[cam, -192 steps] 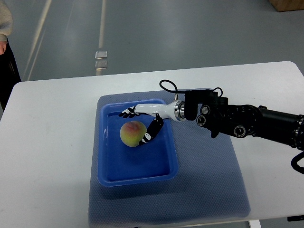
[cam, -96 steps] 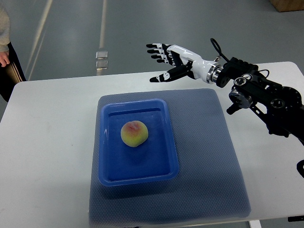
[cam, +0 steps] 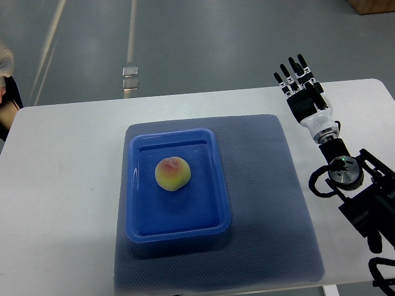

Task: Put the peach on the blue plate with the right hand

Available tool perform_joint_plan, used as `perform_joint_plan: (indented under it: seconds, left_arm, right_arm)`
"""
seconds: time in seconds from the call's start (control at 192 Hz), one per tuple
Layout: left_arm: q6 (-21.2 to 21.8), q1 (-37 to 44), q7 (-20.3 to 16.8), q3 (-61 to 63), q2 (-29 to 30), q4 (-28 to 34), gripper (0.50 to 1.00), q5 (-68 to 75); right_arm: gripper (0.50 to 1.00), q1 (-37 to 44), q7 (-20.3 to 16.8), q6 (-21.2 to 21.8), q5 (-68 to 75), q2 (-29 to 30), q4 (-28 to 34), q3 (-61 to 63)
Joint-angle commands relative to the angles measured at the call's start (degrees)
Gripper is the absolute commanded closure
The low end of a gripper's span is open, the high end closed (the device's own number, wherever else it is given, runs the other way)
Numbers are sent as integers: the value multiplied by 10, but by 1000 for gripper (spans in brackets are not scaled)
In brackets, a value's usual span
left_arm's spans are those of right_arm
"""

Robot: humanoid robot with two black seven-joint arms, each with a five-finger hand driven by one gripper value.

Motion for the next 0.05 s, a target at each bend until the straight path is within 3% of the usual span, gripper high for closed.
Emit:
perform_joint_plan:
  seconds: [0.0, 0.042]
  left_arm:
    - [0, 0, 0, 0, 0, 0, 500, 0]
    - [0, 0, 0, 0, 0, 0, 500, 0]
  right_arm:
    - [562, -1, 2, 0, 1, 1, -5, 0]
    - [564, 0, 2, 1, 1, 0, -17, 0]
